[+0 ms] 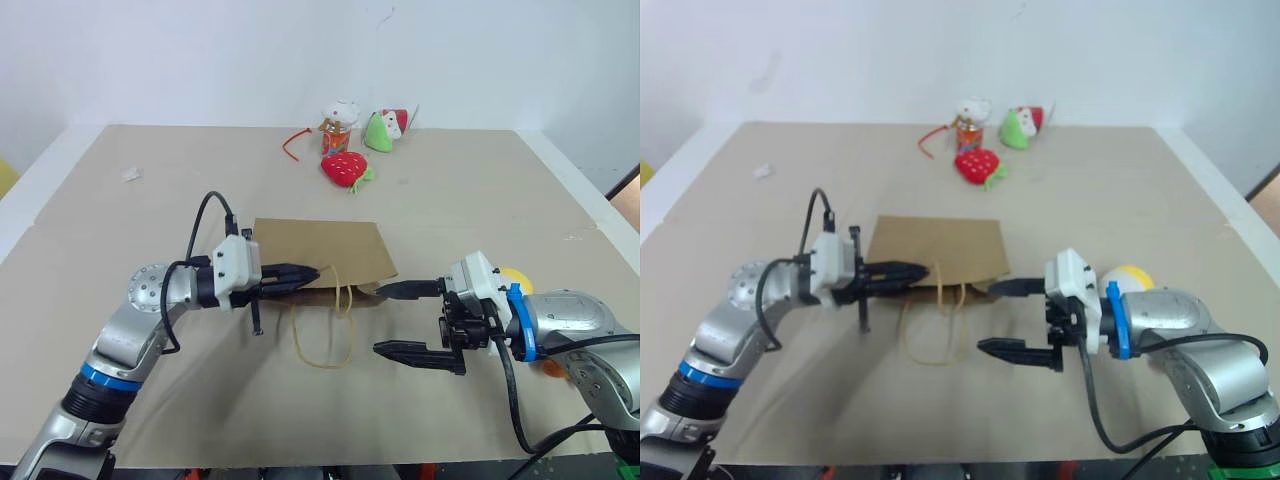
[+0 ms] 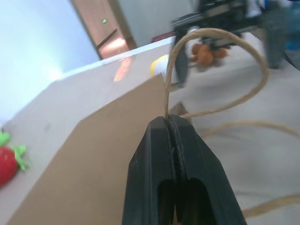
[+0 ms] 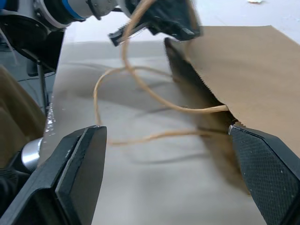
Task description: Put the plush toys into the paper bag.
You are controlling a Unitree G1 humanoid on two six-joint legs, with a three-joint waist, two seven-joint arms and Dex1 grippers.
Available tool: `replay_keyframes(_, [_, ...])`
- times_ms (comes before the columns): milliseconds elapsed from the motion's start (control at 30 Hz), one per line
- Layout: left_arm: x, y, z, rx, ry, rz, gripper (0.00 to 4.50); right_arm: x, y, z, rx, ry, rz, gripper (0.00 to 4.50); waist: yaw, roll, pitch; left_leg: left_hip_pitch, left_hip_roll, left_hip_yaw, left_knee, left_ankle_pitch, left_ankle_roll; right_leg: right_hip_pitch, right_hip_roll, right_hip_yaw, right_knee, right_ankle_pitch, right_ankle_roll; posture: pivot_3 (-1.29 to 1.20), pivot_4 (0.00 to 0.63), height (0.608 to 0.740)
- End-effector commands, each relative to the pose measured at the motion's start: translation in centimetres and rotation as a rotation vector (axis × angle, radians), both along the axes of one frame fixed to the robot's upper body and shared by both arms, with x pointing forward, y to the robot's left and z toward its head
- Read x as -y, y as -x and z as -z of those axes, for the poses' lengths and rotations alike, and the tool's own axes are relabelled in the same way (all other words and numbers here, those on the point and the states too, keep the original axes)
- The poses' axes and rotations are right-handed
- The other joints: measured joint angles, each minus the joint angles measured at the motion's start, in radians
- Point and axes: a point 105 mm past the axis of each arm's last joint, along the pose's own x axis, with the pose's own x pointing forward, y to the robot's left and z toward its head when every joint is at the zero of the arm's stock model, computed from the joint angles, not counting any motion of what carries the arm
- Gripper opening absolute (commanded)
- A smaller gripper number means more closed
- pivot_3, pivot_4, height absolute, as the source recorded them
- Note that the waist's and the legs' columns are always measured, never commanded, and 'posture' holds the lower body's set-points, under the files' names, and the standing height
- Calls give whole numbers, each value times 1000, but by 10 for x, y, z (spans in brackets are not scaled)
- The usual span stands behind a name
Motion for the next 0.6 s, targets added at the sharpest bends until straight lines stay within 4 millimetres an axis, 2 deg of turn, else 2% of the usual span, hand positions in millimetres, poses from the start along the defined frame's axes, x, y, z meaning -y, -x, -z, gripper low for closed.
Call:
replay_keyframes(33, [5,-4,-24,31,66,-38,72,-8,6,-12,15,-29,-41,4500,0,0,0,0,0,0,1,0,0,0,0,0,0,0,0,0,150,740])
replay_keyframes(167, [8,-8,-29,20,92,-69,72,-13,6,-12,7,-47,-39,4500,-1,0,0,0,0,0,1,0,0,0,1,1,0,0,0,0,150,740])
replay_keyframes(333, [12,-9,-31,20,102,-78,72,-24,-6,-16,13,-101,7,4500,-1,0,0,0,0,-1,1,0,0,0,1,1,0,0,0,0,150,740])
replay_keyframes(533, [11,-12,-34,28,120,-114,0,-32,-18,-16,3,-131,61,2773,-1,0,0,0,0,0,1,0,0,0,1,1,1,1,0,0,150,740])
replay_keyframes(567, [11,-14,-35,25,130,-122,0,-33,-20,-15,0,-133,71,2243,-1,0,0,0,0,0,1,0,0,0,1,1,1,1,0,0,150,740])
replay_keyframes(600, [11,-15,-36,23,139,-132,0,-34,-21,-13,-3,-133,79,2243,-1,0,0,0,0,0,1,0,0,0,0,1,1,1,0,0,150,740])
